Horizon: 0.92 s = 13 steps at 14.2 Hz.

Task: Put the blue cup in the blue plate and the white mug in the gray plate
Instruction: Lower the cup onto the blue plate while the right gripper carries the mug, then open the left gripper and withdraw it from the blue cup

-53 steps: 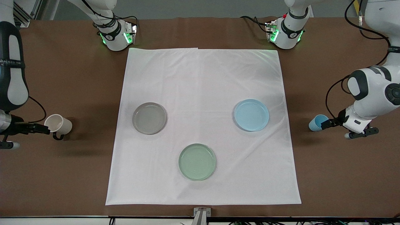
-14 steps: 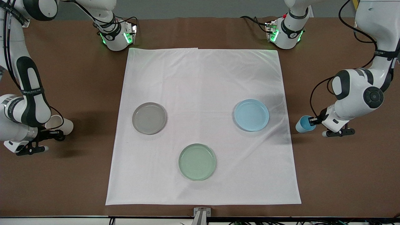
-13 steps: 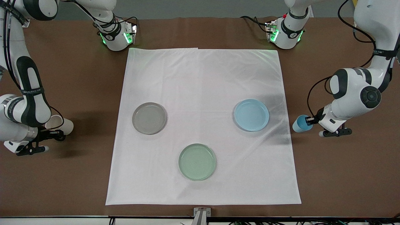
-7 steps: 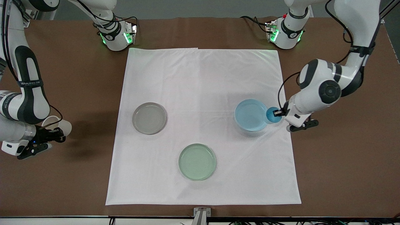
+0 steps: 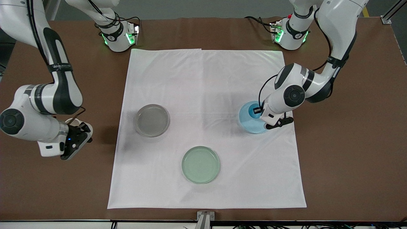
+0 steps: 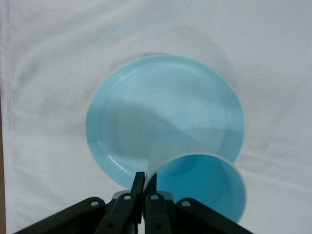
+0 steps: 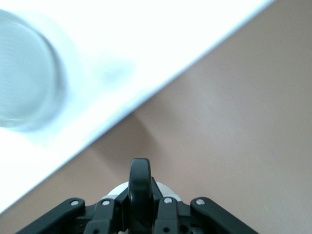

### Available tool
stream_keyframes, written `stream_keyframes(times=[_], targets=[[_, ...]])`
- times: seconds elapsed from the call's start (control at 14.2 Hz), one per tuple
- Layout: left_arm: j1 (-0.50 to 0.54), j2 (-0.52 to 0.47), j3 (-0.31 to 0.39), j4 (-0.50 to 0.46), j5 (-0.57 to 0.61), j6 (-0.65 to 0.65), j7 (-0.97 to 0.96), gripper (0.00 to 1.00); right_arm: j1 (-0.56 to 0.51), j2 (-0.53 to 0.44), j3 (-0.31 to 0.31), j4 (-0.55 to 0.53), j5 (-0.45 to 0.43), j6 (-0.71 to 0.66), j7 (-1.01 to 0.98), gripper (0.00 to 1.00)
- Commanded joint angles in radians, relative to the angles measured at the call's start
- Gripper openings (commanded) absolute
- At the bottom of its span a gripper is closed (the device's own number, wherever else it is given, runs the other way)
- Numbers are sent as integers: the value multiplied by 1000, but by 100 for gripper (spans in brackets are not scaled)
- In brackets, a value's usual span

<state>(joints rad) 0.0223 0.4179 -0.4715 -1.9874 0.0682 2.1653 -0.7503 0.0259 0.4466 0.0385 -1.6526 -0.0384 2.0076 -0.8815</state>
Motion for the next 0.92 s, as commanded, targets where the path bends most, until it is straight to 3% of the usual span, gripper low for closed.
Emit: stream_keyframes(times=[0.0, 0.14, 0.21, 0.49, 0.71, 0.85], targets=[[-2, 8, 7, 19, 28, -1, -18, 2, 118, -94, -9, -146, -15, 63, -20, 0], [7, 15, 7, 19, 47, 13, -18, 7, 196, -105, -11, -186, -17, 98, -16, 0], [8, 18, 8, 21, 47, 18, -18, 18, 235, -101, -11, -191, -17, 105, -16, 0], [19, 24, 8, 39, 48, 22, -15, 100, 394, -89, -11, -200, -61, 128, -14, 0], [70, -28, 8, 119, 56, -28, -6, 100, 440, -31, -11, -203, -87, 166, -14, 0], [114, -31, 8, 244, 58, -131, 23, 100, 450, 4, -11, -202, -153, 190, -13, 0]])
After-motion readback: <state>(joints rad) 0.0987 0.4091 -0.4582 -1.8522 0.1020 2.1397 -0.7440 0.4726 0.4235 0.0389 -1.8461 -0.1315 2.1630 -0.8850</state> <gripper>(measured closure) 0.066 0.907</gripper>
